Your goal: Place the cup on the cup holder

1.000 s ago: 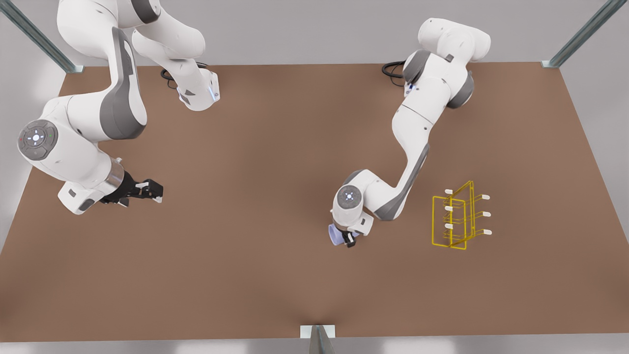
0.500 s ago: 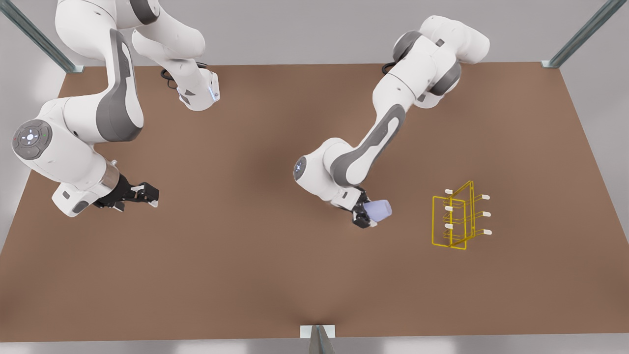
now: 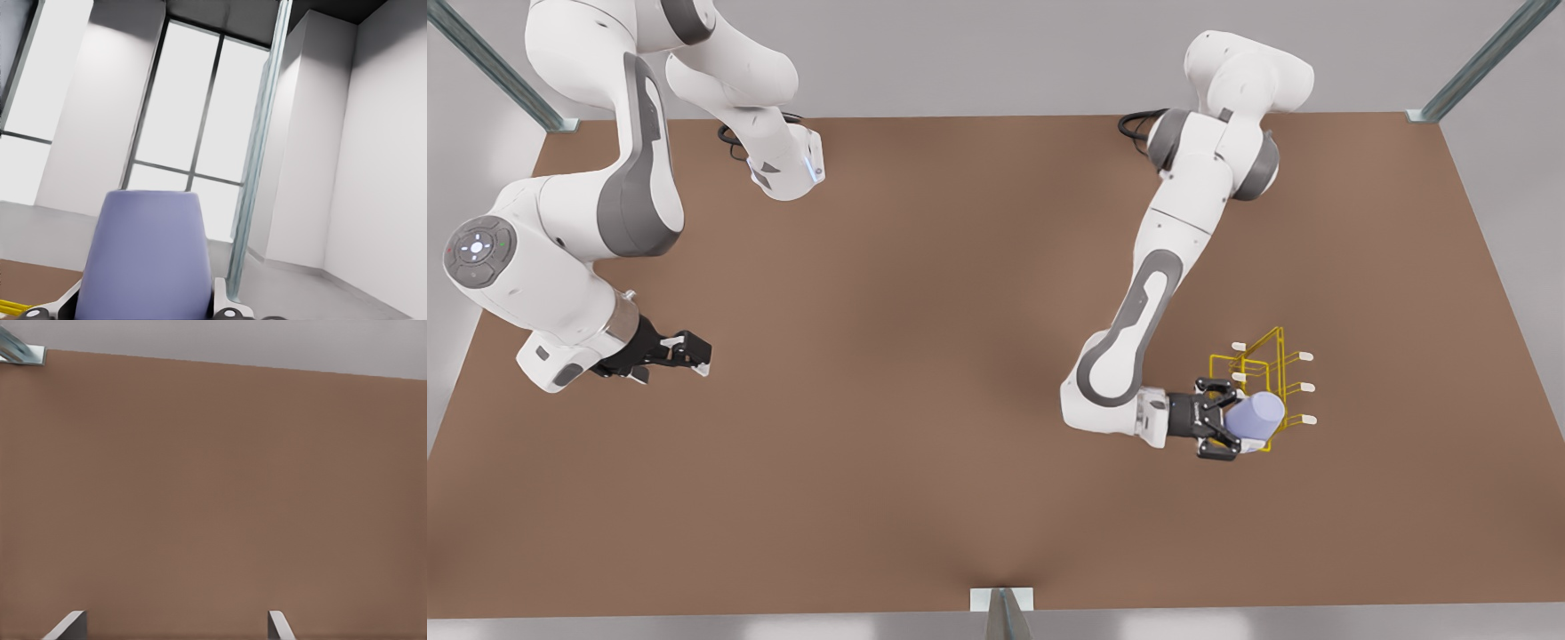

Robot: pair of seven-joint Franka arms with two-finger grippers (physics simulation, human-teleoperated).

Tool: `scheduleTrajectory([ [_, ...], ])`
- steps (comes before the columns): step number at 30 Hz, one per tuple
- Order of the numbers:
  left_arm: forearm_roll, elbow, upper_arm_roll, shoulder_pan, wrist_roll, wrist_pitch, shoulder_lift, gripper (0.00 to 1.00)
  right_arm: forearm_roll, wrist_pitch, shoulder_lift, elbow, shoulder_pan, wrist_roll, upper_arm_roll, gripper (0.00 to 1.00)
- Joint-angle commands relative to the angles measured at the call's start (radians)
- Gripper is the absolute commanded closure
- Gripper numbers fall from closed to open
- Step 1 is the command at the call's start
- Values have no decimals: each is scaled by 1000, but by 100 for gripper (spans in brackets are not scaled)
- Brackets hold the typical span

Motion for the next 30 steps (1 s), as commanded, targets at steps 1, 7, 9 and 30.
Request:
scheduleTrajectory([
  [1, 13, 1, 1, 12, 217, -9, 3, 22, 1, 1, 0, 2, 0, -6, 1, 0],
  [7, -34, -25, 1, 6, 151, -22, 17, 22, 1, 3, 0, 2, 0, -6, -2, 0],
  [9, -67, -36, 1, 1, 134, -25, 17, 22, 1, 8, 0, 2, 0, -7, -4, 0],
  [30, -129, -87, 1, -29, 97, -78, 14, 0, 1, 8, 0, 2, -8, -12, -7, 0],
])
